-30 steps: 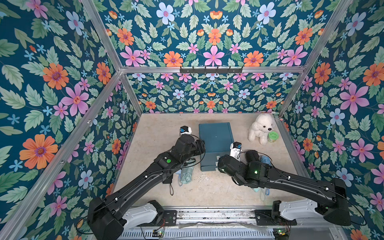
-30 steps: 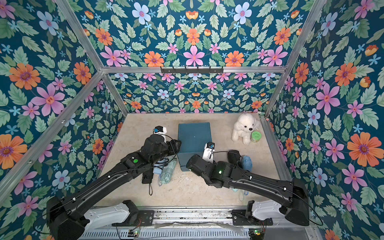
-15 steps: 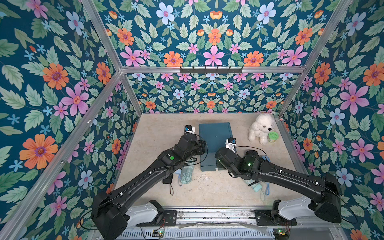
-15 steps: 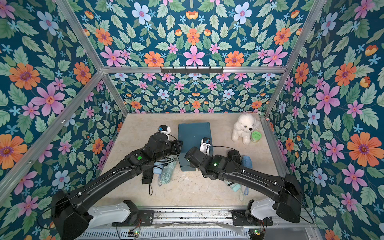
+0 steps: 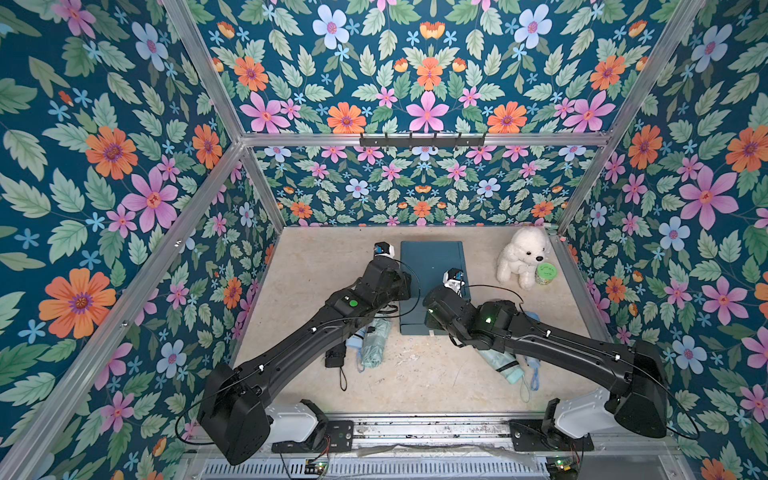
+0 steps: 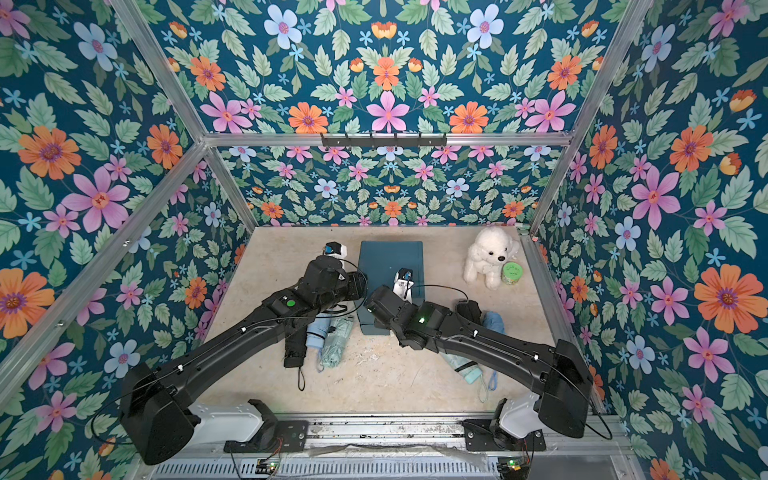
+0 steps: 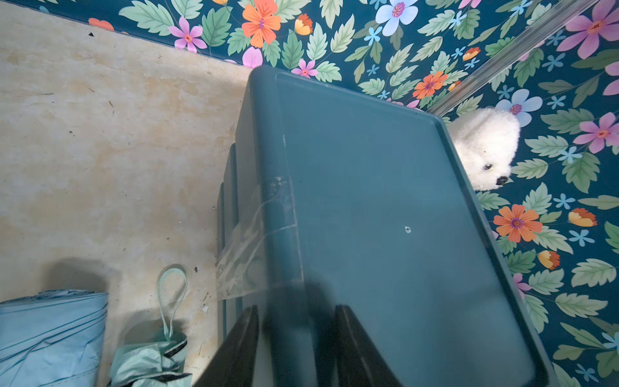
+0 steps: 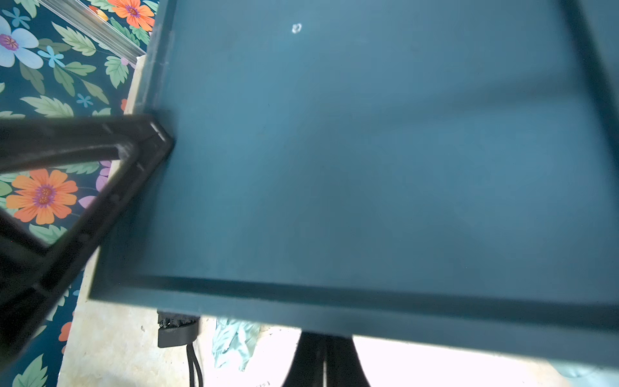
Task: Place the umbrella in the drawer by color
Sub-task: Open the drawer in the storage box.
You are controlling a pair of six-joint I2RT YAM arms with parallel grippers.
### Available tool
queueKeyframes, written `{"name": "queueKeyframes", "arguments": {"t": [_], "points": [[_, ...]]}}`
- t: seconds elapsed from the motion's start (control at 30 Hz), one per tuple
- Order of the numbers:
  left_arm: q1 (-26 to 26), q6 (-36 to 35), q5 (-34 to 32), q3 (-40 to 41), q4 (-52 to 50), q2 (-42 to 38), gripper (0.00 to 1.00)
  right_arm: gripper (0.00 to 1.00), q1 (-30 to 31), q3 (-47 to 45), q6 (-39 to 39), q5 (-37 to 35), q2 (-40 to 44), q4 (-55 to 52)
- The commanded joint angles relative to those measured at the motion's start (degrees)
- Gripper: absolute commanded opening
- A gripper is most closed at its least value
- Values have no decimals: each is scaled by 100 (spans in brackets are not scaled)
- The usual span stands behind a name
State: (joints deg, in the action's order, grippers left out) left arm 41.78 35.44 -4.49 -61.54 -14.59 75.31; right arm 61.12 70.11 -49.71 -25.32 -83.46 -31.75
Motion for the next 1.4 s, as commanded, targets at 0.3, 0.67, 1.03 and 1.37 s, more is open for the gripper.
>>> {"name": "queueKeyframes", "arguments": {"t": [0.3,0.67,1.03,1.37], "points": [[4,189,199,156,-381,15,44,0,-261,-232,228,129,107,331],[-69,261,-228,25,-629,290,37,0,-227,-629,287,376,355,647],[-164,430,-371,14,-802,465,31,0,230,-1118,142,298,881,619],[-172,590,-373,130,-754,525,28,0,975,-1562,-525,-77,1497,372]]}}
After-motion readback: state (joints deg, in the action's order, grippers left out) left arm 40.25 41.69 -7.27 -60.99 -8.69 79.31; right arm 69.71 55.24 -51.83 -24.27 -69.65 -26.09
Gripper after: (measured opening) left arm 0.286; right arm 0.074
